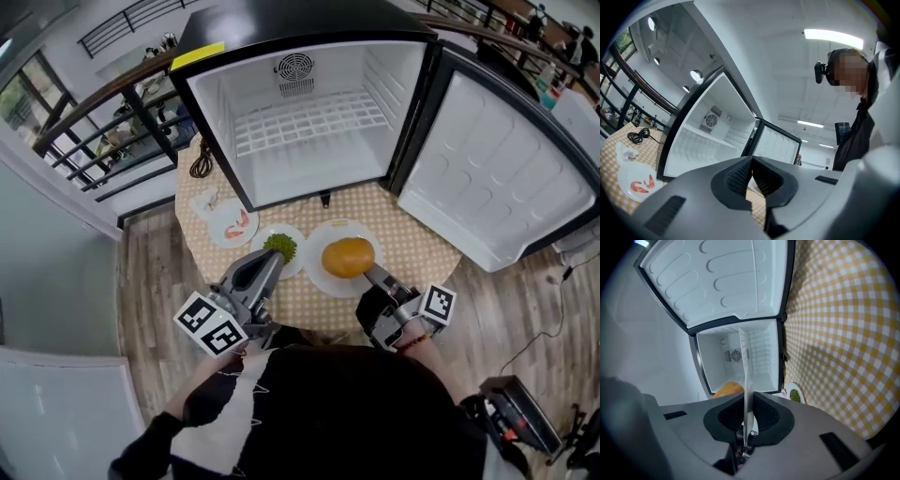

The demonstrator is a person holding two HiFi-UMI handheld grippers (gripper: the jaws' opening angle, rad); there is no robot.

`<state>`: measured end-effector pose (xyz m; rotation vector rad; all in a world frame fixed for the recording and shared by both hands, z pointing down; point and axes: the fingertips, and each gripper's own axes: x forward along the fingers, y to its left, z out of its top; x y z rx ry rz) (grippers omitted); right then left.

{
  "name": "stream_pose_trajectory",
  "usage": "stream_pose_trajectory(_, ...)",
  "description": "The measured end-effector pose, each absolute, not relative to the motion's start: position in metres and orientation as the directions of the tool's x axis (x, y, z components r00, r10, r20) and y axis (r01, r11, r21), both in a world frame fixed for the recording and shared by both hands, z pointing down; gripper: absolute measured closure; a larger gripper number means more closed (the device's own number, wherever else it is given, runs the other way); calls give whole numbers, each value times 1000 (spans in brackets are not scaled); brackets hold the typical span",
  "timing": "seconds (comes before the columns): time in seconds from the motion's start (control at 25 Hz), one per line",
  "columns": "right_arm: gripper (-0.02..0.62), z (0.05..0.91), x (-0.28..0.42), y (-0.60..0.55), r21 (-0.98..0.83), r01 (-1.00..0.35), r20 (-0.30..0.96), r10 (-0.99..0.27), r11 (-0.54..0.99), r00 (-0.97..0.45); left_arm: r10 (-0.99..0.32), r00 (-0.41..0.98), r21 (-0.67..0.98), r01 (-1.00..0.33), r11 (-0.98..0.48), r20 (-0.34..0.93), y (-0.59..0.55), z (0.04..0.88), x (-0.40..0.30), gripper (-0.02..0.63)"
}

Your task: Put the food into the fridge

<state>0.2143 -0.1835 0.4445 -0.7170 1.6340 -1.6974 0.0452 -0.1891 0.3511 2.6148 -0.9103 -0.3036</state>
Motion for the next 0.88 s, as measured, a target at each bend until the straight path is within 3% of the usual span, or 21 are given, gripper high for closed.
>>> stream_pose_trajectory(0.48,560,452,178,-280,-998,60,-27,-792,-12,-610,-593,804,386,-534,-753,-45,-255,369,24,594)
stream_pose_trajectory(0.88,560,484,166,-351,-994,-52,112,-824,-100,-556,-544,834,470,-445,-762,-92,-278,393,-5,594)
